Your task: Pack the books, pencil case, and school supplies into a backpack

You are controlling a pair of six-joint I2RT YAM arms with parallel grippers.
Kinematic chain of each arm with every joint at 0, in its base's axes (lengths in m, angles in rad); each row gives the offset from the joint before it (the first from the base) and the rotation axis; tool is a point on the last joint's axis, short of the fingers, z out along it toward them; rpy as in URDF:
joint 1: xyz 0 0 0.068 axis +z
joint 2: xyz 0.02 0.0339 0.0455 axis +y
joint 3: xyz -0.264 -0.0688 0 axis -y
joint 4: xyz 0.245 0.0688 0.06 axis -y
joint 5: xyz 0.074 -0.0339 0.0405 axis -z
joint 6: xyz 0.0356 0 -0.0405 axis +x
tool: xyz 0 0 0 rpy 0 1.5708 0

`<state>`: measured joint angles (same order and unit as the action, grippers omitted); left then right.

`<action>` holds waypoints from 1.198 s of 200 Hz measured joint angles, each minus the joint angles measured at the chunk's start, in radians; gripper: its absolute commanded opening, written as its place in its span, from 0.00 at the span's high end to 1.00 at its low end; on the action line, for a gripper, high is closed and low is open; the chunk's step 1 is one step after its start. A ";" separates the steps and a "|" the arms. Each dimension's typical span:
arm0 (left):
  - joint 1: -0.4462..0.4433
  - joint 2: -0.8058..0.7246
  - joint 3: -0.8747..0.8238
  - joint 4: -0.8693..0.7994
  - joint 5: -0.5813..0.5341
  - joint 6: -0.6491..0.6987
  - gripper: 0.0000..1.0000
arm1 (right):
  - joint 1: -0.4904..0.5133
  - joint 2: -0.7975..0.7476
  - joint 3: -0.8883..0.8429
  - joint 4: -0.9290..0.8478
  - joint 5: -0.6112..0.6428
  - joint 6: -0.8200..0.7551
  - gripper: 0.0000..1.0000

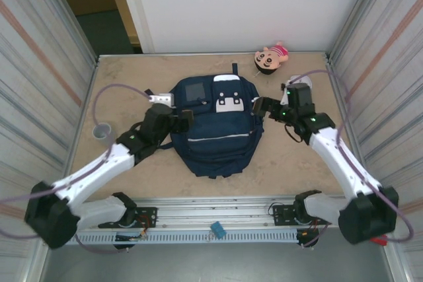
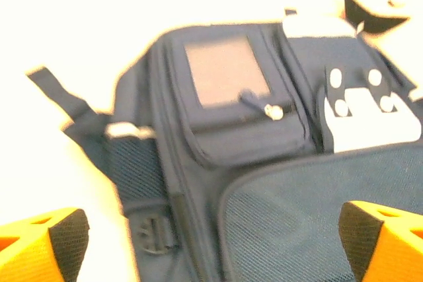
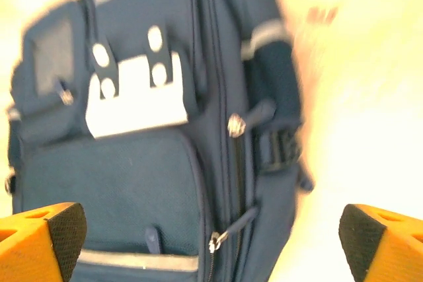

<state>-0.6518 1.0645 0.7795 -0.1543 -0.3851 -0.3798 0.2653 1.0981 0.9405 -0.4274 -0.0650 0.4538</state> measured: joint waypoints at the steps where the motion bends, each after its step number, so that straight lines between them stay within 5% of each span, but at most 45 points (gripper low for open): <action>1: 0.000 -0.005 -0.002 0.001 -0.004 0.003 0.01 | -0.001 -0.005 0.000 0.000 0.004 -0.002 0.01; 39: 0.003 -0.315 -0.200 0.137 -0.225 0.221 0.02 | -0.083 -0.225 -0.137 0.111 0.130 -0.138 0.01; 94: 0.051 -0.531 -0.538 0.296 -0.342 0.462 0.01 | -0.280 -0.299 -0.476 0.352 0.044 -0.266 0.01; 182: 0.306 -0.565 -0.756 0.514 -0.149 0.479 0.01 | -0.351 -0.179 -0.644 0.700 -0.080 -0.336 0.01; 239: 0.334 -0.465 -0.771 0.658 -0.001 0.519 0.01 | -0.351 -0.020 -0.645 0.863 -0.097 -0.336 0.01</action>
<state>-0.3180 0.5999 0.0090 0.5041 -0.3859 0.1390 -0.0856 1.0782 0.2951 0.4358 -0.1623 0.1181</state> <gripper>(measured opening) 0.986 0.987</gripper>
